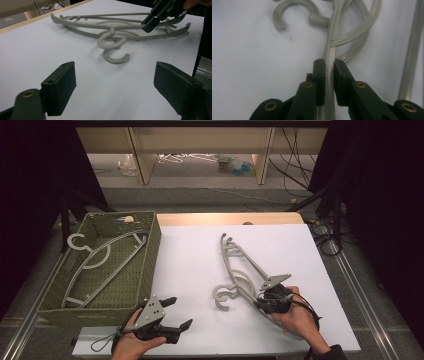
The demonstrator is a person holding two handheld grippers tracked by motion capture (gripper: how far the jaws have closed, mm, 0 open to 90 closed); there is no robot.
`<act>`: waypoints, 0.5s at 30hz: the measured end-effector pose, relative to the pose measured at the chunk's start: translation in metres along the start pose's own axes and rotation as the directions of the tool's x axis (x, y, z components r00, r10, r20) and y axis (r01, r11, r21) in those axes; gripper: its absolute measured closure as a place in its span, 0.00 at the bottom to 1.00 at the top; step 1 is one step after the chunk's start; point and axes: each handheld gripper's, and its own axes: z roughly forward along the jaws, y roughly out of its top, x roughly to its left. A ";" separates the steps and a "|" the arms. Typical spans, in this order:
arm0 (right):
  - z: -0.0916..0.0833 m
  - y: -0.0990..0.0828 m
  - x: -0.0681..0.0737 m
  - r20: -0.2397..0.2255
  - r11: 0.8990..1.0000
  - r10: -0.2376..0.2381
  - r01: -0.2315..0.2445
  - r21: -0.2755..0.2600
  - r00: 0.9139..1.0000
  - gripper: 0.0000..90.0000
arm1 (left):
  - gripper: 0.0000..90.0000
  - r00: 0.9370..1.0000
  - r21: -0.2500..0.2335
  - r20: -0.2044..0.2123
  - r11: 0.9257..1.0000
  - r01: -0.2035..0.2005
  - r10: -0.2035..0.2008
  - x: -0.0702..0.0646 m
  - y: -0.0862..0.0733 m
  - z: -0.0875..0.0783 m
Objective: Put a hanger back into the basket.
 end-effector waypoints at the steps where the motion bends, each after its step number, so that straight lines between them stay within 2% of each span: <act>1: -0.005 0.000 -0.001 -0.011 1.000 0.006 -0.006 0.007 1.000 0.91 | 0.20 1.000 0.003 -0.001 1.000 0.006 -0.006 -0.001 -0.001 0.000; 3: -0.007 0.000 -0.003 -0.005 1.000 -0.007 0.006 -0.013 1.000 0.91 | 0.21 1.000 0.012 -0.006 1.000 0.007 -0.007 -0.001 -0.001 -0.001; 5: -0.014 -0.001 -0.004 -0.002 0.996 -0.043 0.043 -0.078 0.999 0.91 | 0.21 1.000 0.007 -0.006 1.000 -0.006 0.006 0.001 0.000 -0.001; 6: -0.017 -0.001 -0.005 -0.014 0.995 -0.059 0.057 -0.082 0.998 0.92 | 0.21 1.000 0.004 -0.005 1.000 0.000 0.000 0.001 0.000 -0.001; 8: -0.023 -0.002 -0.001 -0.010 0.992 -0.073 0.072 -0.106 0.997 0.92 | 0.21 1.000 0.020 -0.016 1.000 -0.012 0.012 0.001 -0.002 -0.001; 11: -0.032 -0.002 0.003 -0.032 0.986 -0.109 0.104 -0.134 0.994 0.91 | 0.23 1.000 0.001 -0.023 1.000 -0.017 0.017 0.001 0.000 -0.001; 12: -0.033 -0.003 0.005 -0.024 0.981 -0.102 0.096 -0.169 0.995 0.92 | 0.24 1.000 0.004 -0.020 1.000 -0.019 0.019 0.001 -0.001 -0.001; 13: -0.036 -0.003 0.008 -0.048 0.981 -0.086 0.076 -0.176 0.995 0.92 | 0.24 0.999 0.010 -0.018 0.999 -0.033 0.034 0.001 -0.002 -0.001; 15: -0.039 -0.003 0.010 -0.077 0.977 -0.112 0.096 -0.189 0.991 0.92 | 0.24 0.998 0.005 -0.035 0.999 -0.048 0.048 0.001 -0.001 -0.001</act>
